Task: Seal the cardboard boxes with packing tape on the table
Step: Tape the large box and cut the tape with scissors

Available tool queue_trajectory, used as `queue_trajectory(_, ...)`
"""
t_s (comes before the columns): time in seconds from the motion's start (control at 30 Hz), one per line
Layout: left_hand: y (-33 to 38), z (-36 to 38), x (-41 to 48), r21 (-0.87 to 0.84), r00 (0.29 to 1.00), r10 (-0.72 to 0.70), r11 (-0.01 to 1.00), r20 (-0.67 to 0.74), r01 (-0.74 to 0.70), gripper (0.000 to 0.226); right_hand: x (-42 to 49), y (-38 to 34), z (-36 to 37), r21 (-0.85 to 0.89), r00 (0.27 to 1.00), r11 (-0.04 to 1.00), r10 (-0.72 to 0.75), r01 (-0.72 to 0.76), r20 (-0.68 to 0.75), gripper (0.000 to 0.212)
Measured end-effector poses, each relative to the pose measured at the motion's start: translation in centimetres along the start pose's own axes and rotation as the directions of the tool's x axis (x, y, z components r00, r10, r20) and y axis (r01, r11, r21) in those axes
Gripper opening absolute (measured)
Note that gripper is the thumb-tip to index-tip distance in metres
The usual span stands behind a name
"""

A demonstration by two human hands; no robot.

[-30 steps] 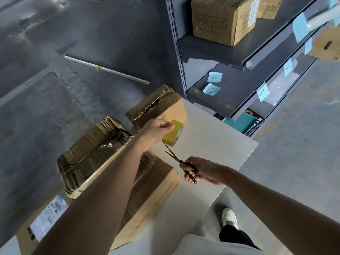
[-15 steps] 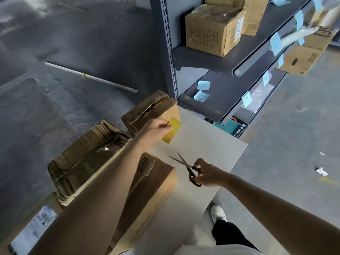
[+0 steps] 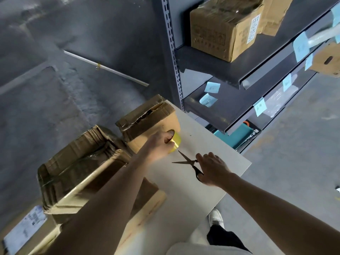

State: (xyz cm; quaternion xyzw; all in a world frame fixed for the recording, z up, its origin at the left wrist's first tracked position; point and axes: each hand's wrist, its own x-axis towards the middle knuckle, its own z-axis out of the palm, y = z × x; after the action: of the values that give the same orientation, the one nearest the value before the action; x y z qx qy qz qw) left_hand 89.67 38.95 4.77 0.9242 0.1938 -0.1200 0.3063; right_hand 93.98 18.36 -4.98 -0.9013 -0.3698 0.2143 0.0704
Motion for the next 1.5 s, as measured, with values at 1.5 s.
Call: queue_trajectory(1.5, -2.7, 5.9, 3.7, 0.368, 0.939, -0.326, 0.891, 0.108, 0.267, 0.006, 2.3, 3.7, 0.0, 0.006, 0.984, 0.998, -0.063, 0.065, -0.165, 0.039)
